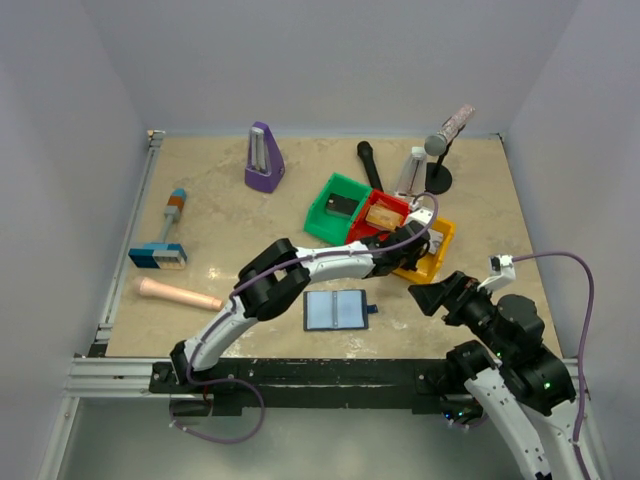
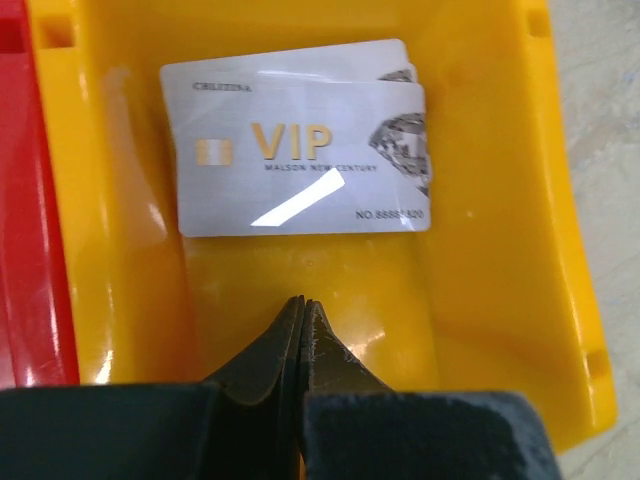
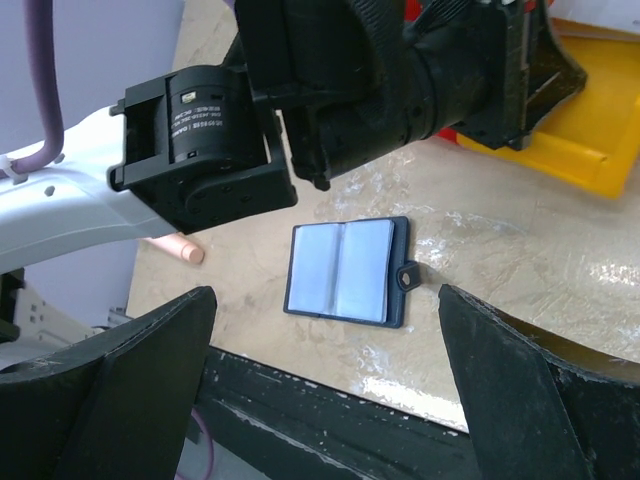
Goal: Take the credit cards out of the card holder
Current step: Move the storage box to the center of the board.
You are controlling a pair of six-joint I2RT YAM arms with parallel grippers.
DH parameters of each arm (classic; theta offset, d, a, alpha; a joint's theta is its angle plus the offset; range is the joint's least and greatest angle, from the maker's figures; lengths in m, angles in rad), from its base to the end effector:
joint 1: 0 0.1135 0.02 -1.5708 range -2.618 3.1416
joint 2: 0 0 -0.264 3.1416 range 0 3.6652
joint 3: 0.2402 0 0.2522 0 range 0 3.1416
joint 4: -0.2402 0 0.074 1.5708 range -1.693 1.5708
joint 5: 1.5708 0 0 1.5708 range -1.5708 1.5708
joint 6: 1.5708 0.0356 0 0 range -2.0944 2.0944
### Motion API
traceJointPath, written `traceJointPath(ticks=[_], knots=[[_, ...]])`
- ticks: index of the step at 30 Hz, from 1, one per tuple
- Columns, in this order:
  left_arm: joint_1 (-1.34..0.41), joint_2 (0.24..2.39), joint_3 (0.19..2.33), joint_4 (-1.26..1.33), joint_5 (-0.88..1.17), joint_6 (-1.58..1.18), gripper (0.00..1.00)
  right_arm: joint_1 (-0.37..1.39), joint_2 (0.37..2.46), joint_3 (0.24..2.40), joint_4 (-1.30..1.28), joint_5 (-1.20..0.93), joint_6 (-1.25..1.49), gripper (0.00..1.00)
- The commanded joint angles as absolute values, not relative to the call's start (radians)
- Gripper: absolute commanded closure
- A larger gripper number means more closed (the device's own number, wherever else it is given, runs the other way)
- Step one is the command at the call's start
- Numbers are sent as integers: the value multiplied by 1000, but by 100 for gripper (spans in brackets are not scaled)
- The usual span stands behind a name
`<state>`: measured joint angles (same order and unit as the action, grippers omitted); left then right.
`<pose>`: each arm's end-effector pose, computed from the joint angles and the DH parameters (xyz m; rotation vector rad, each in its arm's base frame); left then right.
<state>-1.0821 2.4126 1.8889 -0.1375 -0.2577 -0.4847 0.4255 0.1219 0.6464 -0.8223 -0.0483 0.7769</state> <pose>0.2637 -0.4766 0.1522 0.5292 2.2061 -0.5735 0.0400 0.0200 0.2881 0.3085 1.9381 0.8594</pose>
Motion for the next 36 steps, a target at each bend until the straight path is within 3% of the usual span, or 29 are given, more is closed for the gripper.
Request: traceJointPath(ticks=[1, 12, 36], knots=[[-1052, 2301, 1743, -118, -337, -517, 100, 430, 117, 640, -775, -63, 784, 1], [-1045, 2148, 1505, 58, -327, -503, 100, 430, 121, 637, -767, -55, 782, 1], [-1062, 2207, 1624, 29, -221, -494, 100, 429, 135, 611, -755, -52, 790, 1]])
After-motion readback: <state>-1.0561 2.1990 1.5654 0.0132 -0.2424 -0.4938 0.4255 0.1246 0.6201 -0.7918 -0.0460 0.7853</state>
